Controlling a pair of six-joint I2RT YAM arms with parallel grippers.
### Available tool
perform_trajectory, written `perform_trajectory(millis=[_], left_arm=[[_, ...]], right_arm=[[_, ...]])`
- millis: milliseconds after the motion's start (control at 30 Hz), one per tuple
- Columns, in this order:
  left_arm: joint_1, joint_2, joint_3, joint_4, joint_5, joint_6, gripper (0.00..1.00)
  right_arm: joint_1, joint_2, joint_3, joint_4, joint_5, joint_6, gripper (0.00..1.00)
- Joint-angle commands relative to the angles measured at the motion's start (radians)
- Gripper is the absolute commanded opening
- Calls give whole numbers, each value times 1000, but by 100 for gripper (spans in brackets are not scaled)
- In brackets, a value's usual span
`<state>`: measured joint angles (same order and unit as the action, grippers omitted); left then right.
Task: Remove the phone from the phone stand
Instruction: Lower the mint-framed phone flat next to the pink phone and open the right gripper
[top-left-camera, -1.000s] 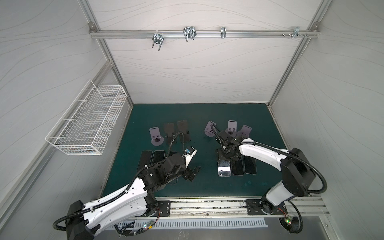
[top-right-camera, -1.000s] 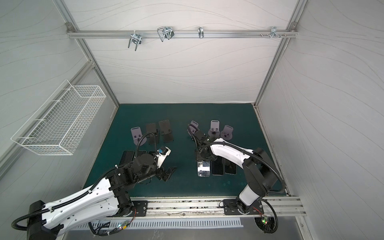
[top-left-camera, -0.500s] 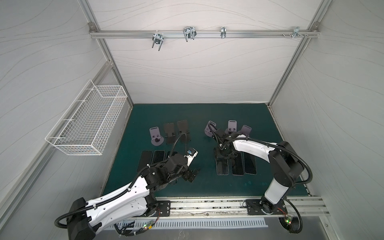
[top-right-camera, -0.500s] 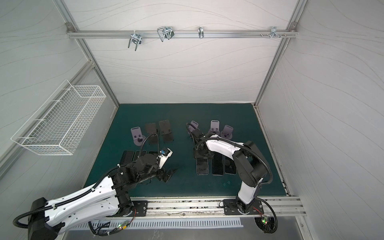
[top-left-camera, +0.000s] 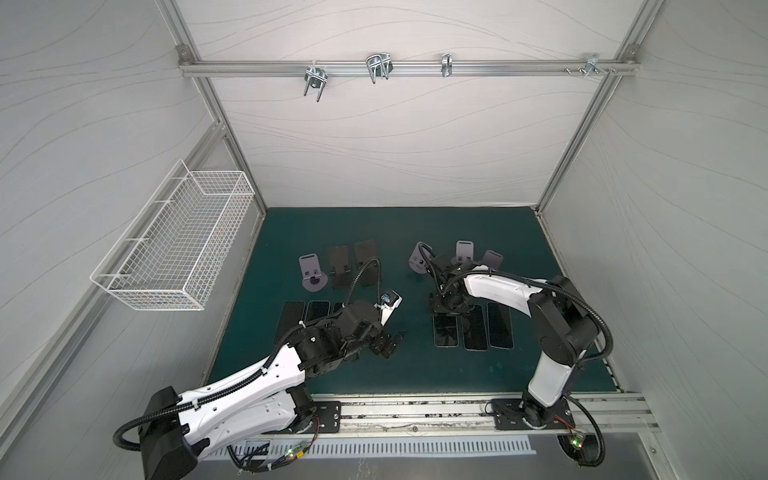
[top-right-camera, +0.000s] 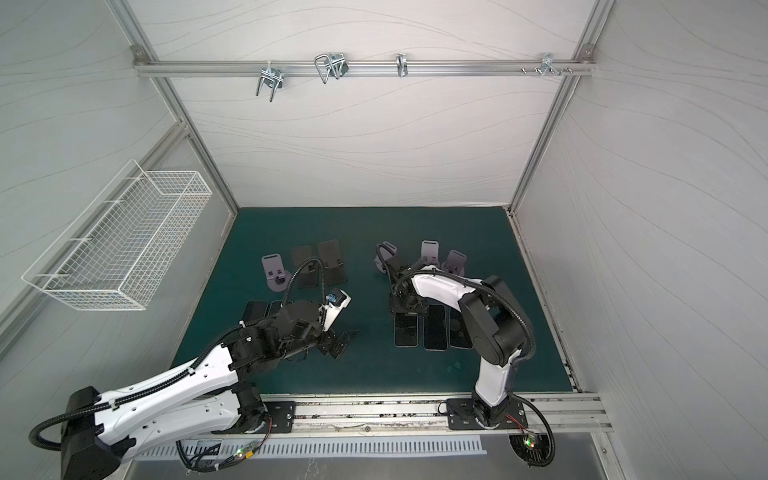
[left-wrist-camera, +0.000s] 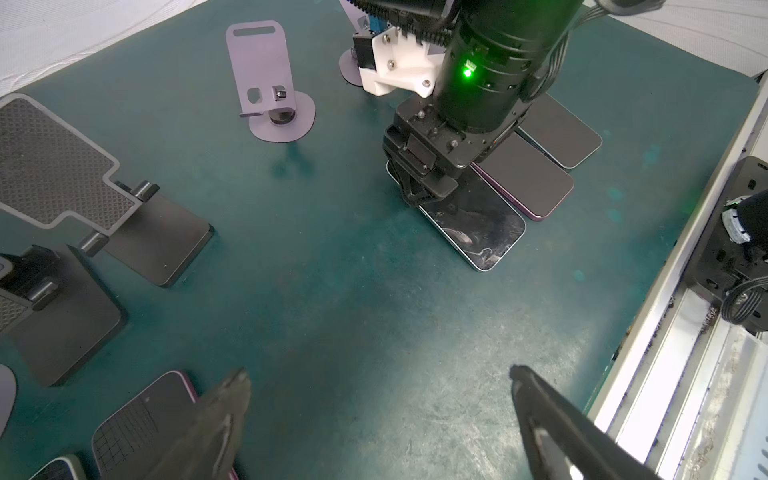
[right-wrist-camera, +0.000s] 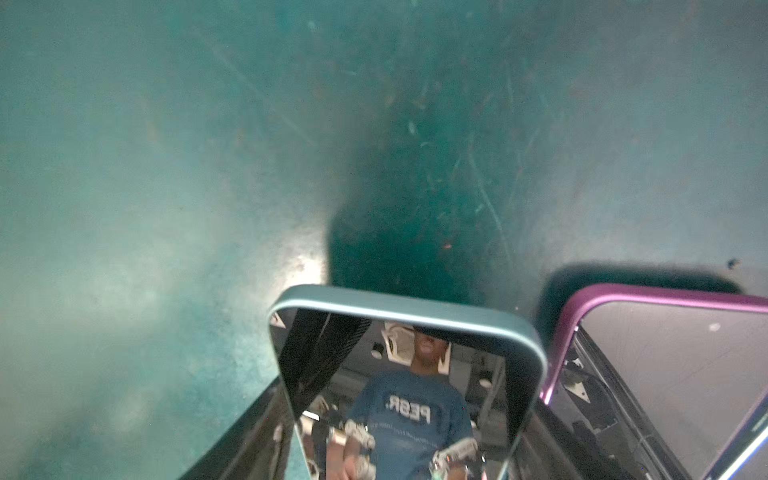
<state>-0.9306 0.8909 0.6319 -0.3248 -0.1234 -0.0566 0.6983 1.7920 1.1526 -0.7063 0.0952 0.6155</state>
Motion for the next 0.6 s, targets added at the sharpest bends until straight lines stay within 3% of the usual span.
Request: perform_trajectory(millis=[0,567], left_arm=[[-4,-17,29,9,-24,-8,99],[-4,37,42,59,-42,35,99]], right_arm=[[-5,23,-14,-9,16,-3,51],[-24,43,-4,-62,-2,-21,61]])
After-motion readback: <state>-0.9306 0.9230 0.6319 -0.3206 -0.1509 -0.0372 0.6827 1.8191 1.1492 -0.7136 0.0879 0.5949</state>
